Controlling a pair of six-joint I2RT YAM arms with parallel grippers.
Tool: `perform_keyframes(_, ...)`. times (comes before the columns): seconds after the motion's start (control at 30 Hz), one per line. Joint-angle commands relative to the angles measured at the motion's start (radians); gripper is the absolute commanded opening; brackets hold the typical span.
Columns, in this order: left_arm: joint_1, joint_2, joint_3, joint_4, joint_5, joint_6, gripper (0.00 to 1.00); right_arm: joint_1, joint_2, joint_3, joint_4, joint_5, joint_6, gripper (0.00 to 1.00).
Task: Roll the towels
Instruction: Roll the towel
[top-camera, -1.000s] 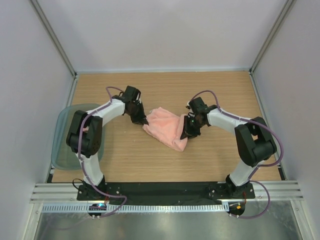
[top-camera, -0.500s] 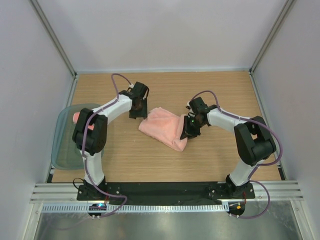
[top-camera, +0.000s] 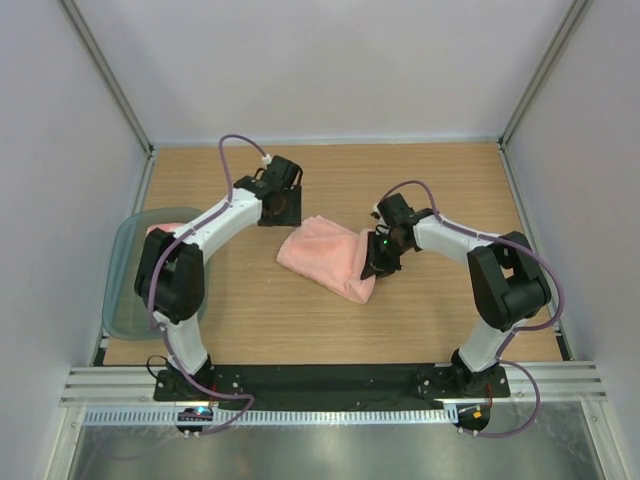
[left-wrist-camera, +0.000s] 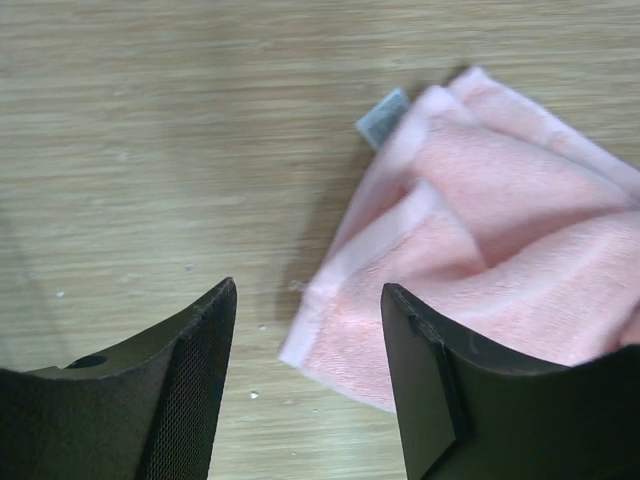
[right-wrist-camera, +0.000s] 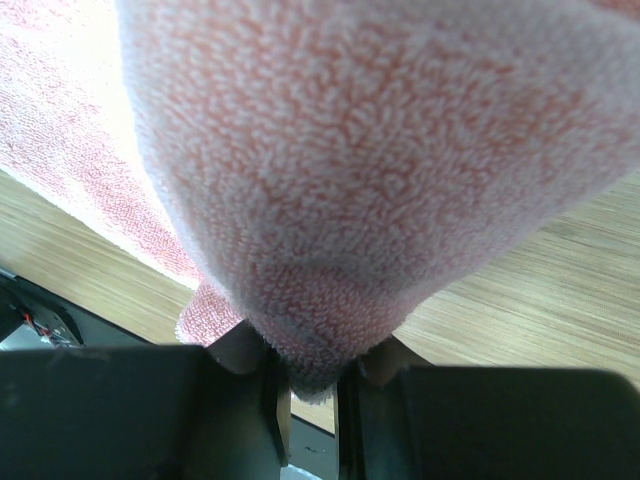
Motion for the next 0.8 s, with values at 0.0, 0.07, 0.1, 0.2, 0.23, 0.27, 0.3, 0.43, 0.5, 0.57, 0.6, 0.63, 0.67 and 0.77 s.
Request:
perform_keyframes(0.0,0.002,0.055,0.07,0.061,0.116,0.025,0.62,0.004,0.028,0.001,-0.082,0.078,-0.039,0.02)
perform_keyframes(0.07,0.004,0.13,0.141,0.052,0.155,0.03,0.62,0.002,0.03,-0.001,-0.082,0.078,-0.038,0.02)
perform_keyframes(0.1,0.004,0.155,0.161,0.048,0.173,0.028,0.62,0.002,0.03,-0.001,-0.082,0.076,-0.039,0.01)
perform_keyframes(0.2,0.004,0.242,0.227,0.015,0.204,0.028,0.6,0.002,0.027,0.001,-0.083,0.073,-0.038,0.01)
perform_keyframes(0.23,0.004,0.254,0.245,0.009,0.208,0.025,0.58,0.002,0.025,0.001,-0.085,0.075,-0.038,0.01)
perform_keyframes(0.27,0.004,0.268,0.247,0.005,0.211,0.021,0.56,0.002,0.025,0.004,-0.086,0.073,-0.041,0.01)
perform_keyframes(0.3,0.004,0.284,0.248,0.003,0.212,0.019,0.53,0.002,0.025,0.005,-0.086,0.075,-0.041,0.01)
perform_keyframes(0.43,0.002,0.278,0.235,-0.003,0.21,0.008,0.4,0.004,0.028,0.008,-0.091,0.079,-0.047,0.01)
perform_keyframes(0.5,0.002,0.265,0.216,0.0,0.205,0.007,0.29,0.002,0.033,0.008,-0.089,0.082,-0.047,0.01)
perform_keyframes(0.57,0.002,0.248,0.201,0.003,0.198,0.005,0.18,0.002,0.04,0.007,-0.085,0.081,-0.048,0.01)
perform_keyframes(0.6,0.004,0.244,0.199,0.002,0.19,0.005,0.14,0.002,0.042,0.007,-0.085,0.081,-0.045,0.01)
perform_keyframes(0.63,0.002,0.239,0.198,0.002,0.182,0.004,0.11,0.002,0.045,0.007,-0.083,0.079,-0.045,0.01)
perform_keyframes(0.67,0.002,0.229,0.199,-0.001,0.166,0.005,0.09,0.002,0.046,0.005,-0.083,0.076,-0.045,0.01)
perform_keyframes(0.77,0.002,0.21,0.205,-0.005,0.132,0.011,0.01,0.002,0.051,0.007,-0.078,0.078,-0.044,0.01)
